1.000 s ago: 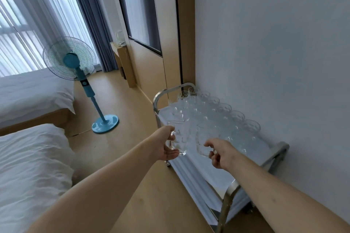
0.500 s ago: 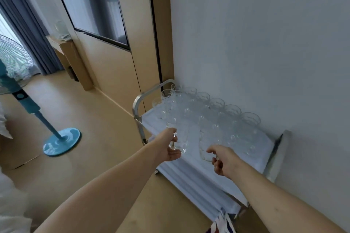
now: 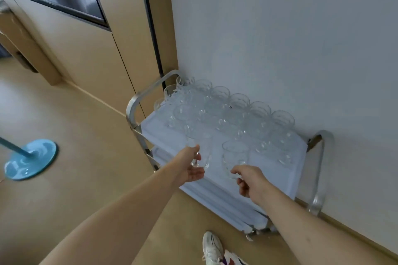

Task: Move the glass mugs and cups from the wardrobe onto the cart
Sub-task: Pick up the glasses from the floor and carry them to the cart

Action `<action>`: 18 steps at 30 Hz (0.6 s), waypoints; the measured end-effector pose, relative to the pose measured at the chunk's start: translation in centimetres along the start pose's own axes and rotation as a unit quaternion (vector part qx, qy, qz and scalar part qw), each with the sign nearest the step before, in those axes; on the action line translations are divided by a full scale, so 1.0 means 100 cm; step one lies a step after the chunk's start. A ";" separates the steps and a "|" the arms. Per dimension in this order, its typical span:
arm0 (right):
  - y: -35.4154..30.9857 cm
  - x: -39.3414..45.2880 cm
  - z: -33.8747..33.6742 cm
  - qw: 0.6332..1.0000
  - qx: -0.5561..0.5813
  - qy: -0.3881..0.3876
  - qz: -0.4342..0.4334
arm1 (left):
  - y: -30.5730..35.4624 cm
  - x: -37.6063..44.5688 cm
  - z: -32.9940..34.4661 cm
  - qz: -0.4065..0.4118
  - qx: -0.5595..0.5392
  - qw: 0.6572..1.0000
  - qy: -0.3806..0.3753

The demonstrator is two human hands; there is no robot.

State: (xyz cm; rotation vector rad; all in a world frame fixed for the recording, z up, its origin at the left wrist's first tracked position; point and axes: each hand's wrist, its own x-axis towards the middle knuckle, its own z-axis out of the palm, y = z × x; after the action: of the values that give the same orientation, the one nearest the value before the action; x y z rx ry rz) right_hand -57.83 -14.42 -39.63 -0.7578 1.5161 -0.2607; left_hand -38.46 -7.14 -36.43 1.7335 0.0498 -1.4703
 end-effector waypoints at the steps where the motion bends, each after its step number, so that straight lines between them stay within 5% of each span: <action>1: 0.000 0.004 0.002 1.000 0.001 0.000 0.002 | 0.001 0.003 0.000 -0.006 0.006 1.000 0.000; 18: 0.007 0.068 0.012 0.995 -0.026 -0.025 -0.089 | 0.007 0.066 0.032 -0.010 -0.023 1.000 -0.015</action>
State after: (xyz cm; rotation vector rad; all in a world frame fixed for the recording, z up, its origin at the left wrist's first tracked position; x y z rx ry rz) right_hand -56.34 -17.64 -45.57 -0.9367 1.4151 -0.3334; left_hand -38.59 -12.59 -41.36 1.6773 0.0845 -1.4983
